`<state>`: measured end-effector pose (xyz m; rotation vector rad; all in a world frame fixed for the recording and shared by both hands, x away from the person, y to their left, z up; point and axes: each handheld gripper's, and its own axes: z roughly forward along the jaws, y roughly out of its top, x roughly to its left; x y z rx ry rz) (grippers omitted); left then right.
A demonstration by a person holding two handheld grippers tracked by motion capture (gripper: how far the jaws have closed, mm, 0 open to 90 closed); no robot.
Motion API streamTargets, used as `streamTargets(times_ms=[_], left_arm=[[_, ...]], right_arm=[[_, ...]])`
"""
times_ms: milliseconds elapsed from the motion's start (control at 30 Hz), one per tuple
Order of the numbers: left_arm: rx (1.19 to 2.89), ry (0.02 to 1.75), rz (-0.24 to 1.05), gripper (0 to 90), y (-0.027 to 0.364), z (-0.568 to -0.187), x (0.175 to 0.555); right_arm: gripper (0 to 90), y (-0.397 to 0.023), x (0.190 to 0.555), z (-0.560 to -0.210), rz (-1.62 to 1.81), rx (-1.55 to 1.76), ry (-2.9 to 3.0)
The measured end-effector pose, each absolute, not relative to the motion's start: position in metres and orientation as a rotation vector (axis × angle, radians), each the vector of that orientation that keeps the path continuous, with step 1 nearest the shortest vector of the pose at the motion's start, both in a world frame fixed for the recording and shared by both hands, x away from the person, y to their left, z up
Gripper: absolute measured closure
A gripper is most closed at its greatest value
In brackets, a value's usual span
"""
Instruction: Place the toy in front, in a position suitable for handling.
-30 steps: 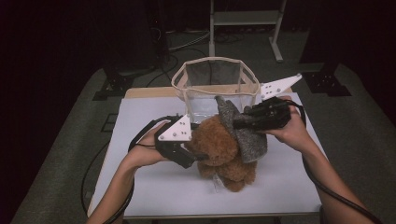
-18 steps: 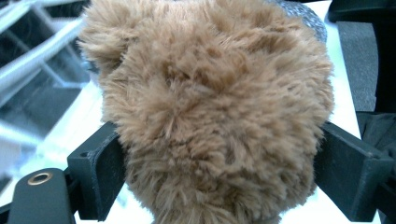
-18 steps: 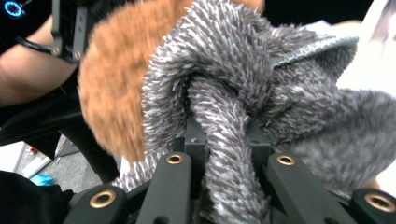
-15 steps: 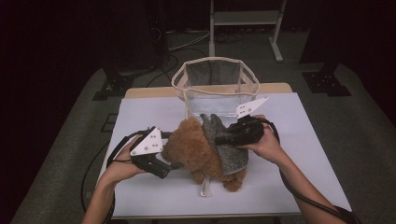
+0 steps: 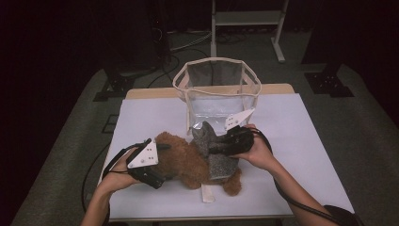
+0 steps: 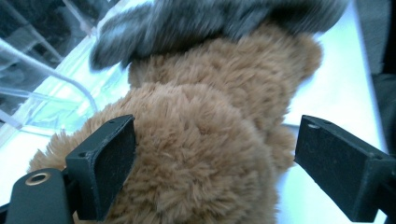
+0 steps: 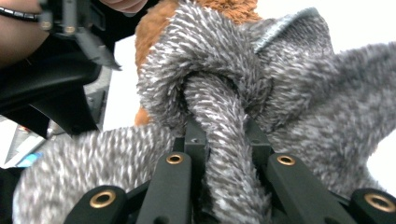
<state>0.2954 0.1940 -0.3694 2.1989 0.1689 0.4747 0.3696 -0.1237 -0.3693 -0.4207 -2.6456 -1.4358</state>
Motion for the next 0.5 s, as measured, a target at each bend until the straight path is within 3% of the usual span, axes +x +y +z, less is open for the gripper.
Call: streamTargets(times_ms=[500], left_arm=[[2.231, 0.191, 0.492, 10.2, 0.185, -0.377, 0.322]], right_arm=[[75.9, -0.196, 0.355, -0.384, -1.52, -0.592, -2.585]])
